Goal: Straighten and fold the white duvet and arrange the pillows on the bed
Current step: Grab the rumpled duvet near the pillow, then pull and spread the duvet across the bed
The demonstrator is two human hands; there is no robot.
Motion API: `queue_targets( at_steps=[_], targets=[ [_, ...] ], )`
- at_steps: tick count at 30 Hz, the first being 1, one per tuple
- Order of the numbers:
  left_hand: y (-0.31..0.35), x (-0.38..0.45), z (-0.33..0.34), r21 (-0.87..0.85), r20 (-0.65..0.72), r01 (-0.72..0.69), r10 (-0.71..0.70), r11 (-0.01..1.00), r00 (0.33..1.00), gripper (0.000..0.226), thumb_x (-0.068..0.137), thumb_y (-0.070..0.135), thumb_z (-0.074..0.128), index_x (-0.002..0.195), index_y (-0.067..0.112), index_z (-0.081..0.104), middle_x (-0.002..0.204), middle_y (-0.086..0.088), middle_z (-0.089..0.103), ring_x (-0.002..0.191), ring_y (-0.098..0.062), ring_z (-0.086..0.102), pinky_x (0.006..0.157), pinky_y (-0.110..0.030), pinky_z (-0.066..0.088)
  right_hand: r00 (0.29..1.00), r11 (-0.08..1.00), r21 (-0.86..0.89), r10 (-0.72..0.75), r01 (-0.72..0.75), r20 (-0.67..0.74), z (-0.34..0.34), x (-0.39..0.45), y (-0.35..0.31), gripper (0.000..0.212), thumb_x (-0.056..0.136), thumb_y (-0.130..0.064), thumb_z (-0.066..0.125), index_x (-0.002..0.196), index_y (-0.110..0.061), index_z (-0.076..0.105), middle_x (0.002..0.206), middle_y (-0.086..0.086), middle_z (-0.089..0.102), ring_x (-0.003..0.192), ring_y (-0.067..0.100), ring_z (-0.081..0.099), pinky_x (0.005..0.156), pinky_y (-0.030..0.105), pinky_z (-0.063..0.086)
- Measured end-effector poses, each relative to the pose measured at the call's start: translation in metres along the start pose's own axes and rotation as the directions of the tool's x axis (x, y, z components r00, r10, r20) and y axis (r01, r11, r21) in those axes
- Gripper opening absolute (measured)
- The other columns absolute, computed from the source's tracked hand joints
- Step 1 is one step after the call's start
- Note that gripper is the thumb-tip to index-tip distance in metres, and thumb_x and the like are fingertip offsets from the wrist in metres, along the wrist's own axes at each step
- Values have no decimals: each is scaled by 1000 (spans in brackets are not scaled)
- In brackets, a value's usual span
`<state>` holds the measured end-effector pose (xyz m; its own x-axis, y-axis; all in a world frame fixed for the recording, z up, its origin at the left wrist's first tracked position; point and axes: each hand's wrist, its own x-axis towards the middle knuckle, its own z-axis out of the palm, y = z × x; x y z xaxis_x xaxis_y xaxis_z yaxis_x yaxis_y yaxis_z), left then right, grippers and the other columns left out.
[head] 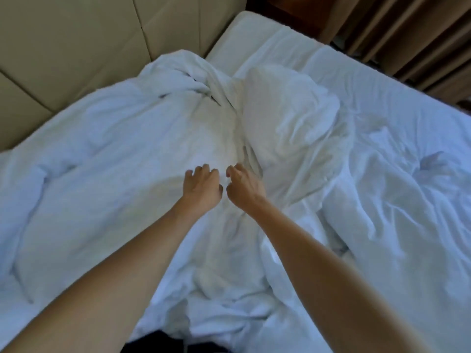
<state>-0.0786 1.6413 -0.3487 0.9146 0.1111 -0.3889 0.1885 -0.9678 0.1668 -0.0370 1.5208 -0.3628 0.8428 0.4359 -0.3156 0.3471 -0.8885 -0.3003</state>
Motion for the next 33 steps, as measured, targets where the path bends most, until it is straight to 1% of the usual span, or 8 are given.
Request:
queue_targets(
  at_steps=[6, 10, 12, 16, 20, 23, 27, 33],
  targets=[
    [74, -86, 93, -127, 325, 17, 26, 992, 945, 45, 95, 37, 48, 132, 12, 47, 138, -13, 48, 127, -33, 47, 102, -43, 35, 991, 941, -312, 129, -131, -28, 55, -141, 89, 61, 88, -28, 60, 145, -24, 38, 163, 13, 9, 152, 29, 0, 114, 64, -10],
    [122, -124, 143, -353, 456, 80, 97, 932, 884, 70, 92, 48, 54, 149, 18, 28, 150, -9, 40, 133, -32, 43, 106, -46, 37, 848, 838, 124, 526, -531, 69, 72, -186, 163, 98, 81, -50, 71, 155, -34, 8, 161, 23, 5, 149, 39, 10, 115, 60, 22],
    [142, -141, 162, -502, 463, 137, 131, 854, 876, 78, 87, 48, 59, 150, 23, 22, 148, -6, 42, 131, -30, 46, 105, -44, 40, 828, 784, 292, 458, -547, 322, 88, -202, 189, 114, 73, -58, 76, 155, -28, 4, 156, 19, 27, 140, 37, 33, 111, 50, 36],
    [169, -165, 193, -706, 388, 222, 105, 673, 916, 52, 91, 25, 57, 140, 17, 41, 123, -5, 57, 114, -26, 59, 91, -30, 47, 838, 896, 112, 349, -429, 419, 141, -242, 200, 144, 65, -59, 81, 151, -17, -26, 163, 13, 11, 149, 32, 18, 118, 53, 21],
    [171, -191, 226, -681, 279, 75, 163, 728, 946, 26, 93, 21, 56, 118, 15, 59, 104, -1, 63, 97, -19, 61, 83, -25, 47, 899, 899, -21, 437, -437, 36, 197, -274, 227, 121, 73, -54, 73, 157, -10, -2, 163, 20, 3, 151, 33, 4, 121, 44, 1],
    [166, -214, 241, -673, 240, 61, 140, 737, 961, 18, 92, 22, 57, 108, 15, 61, 96, -1, 61, 89, -20, 60, 80, -29, 51, 819, 840, 82, 541, -536, -194, 195, -286, 235, 55, 92, -15, 51, 144, -6, 39, 146, 19, 44, 134, 35, 42, 111, 40, 32],
    [181, -256, 244, -716, 243, 144, 51, 683, 969, 26, 94, 26, 59, 116, 13, 56, 94, 2, 56, 87, -19, 56, 78, -33, 51, 799, 688, 546, 598, -479, -53, 143, -313, 223, 29, 92, -11, 45, 113, -7, 65, 113, 19, 65, 107, 37, 61, 84, 37, 47],
    [231, -301, 202, -890, 332, 336, -67, 310, 941, 78, 90, 45, 63, 151, 14, 26, 140, -5, 47, 119, -18, 52, 96, -32, 45, 890, 485, 863, 444, -138, -108, 63, -402, 161, 28, 94, -9, 42, 100, -2, 68, 97, 22, 71, 90, 31, 69, 70, 41, 54]
  ],
)
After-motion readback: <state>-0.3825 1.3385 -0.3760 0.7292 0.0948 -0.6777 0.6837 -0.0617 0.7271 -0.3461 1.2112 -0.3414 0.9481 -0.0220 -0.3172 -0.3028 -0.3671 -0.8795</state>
